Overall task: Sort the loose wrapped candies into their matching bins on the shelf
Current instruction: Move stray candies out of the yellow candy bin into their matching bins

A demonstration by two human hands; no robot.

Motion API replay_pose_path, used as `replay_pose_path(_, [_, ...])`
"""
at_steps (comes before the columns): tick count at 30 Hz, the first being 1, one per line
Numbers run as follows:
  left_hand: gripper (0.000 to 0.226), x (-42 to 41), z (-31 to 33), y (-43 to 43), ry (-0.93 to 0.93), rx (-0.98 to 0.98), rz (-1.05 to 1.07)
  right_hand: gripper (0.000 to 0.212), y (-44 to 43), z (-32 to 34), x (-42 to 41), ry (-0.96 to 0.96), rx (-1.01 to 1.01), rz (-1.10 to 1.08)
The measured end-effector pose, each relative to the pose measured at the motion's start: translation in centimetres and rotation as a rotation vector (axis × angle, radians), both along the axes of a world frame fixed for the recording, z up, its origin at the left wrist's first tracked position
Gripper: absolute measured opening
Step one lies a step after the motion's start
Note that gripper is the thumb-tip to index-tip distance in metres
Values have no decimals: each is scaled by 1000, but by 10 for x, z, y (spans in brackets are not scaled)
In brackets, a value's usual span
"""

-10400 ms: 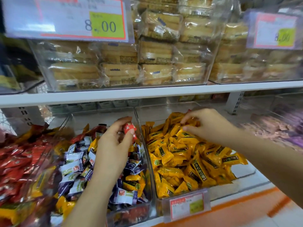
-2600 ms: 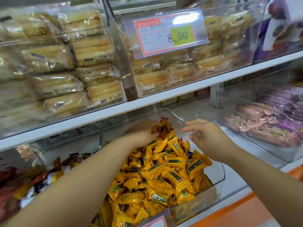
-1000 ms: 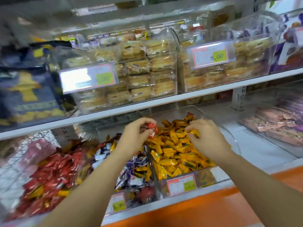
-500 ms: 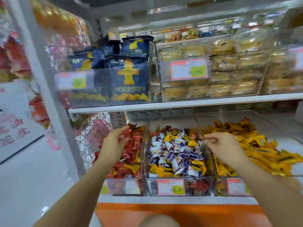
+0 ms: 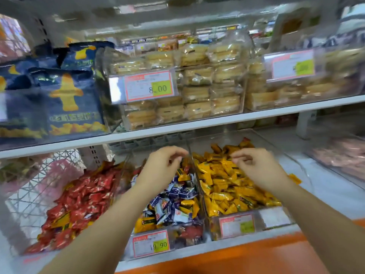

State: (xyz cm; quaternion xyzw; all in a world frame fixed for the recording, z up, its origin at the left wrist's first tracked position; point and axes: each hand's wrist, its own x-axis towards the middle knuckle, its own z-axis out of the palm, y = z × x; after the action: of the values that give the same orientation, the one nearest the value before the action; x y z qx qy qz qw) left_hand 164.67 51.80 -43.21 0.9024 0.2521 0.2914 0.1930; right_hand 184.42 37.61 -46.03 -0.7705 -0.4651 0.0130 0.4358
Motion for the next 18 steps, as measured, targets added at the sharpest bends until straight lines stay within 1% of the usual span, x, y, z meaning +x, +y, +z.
replay_pose_path(2, [25, 33, 0, -12, 29, 1, -70, 16, -18, -1, 24, -3, 59, -105])
replay_pose_path(4, [24, 65, -1, -18, 58, 21, -111, 17, -35, -3, 45, -57, 92, -230])
replay_pose_path(6, [25, 98, -2, -21, 111, 31, -127, 20, -51, -8, 65, -84, 85, -318])
replay_pose_path(7, [27, 116, -4, -22, 168, 31, -111, 22, -57, -12, 75, -72, 76, -337])
replay_pose_path(9, [33, 153, -8, -19, 301, 13, -51, 22, -65, -23, 92, 1, 81, -327])
replay_pose_path(10, [35, 171, -10, -18, 335, -34, -45, 22, -67, -27, 98, 60, 101, -301])
replay_pose_path(11, [36, 188, -12, -15, 346, -72, -61, 23, -68, -31, 103, 123, 125, -262])
replay_pose_path(13, [33, 219, -17, -10, 317, -66, -91, 21, -68, -38, 110, 211, 167, -193])
replay_pose_path(16, [29, 252, -27, -3, 318, -51, -53, 13, -68, -43, 117, 281, 215, -147])
replay_pose_path(18, [32, 268, -35, -2, 327, -33, -36, 11, -68, -46, 120, 315, 248, -110])
